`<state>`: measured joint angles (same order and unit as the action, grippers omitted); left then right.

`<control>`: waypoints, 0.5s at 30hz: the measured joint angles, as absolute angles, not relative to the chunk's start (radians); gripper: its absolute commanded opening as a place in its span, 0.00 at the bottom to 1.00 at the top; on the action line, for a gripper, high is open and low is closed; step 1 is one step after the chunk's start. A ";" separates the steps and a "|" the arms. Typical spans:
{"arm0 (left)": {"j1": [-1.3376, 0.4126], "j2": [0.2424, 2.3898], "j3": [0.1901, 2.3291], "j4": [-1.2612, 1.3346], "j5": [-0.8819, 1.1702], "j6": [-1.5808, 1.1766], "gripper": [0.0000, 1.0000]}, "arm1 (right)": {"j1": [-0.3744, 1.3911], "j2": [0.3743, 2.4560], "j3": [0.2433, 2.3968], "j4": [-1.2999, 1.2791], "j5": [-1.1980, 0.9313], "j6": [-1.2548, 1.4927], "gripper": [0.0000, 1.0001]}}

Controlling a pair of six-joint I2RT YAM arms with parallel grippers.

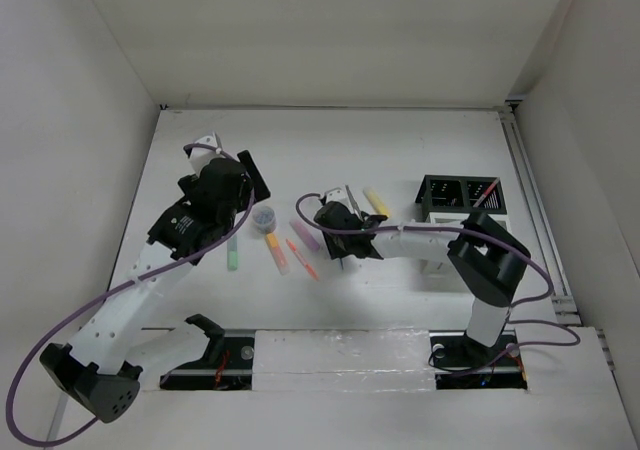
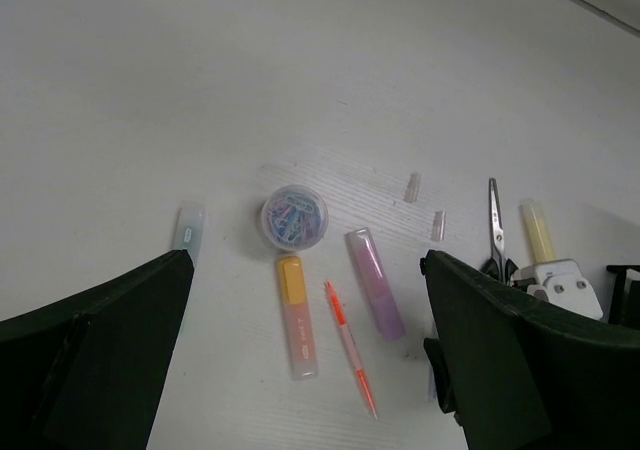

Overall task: Sort the stationery into containers
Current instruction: Pick up the pen from the center of the board.

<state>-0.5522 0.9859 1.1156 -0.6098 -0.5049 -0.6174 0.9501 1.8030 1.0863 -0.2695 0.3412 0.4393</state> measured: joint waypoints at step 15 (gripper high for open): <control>-0.552 0.971 1.106 -0.598 -0.493 -0.601 1.00 | 0.931 1.854 1.131 -0.261 0.320 0.458 0.02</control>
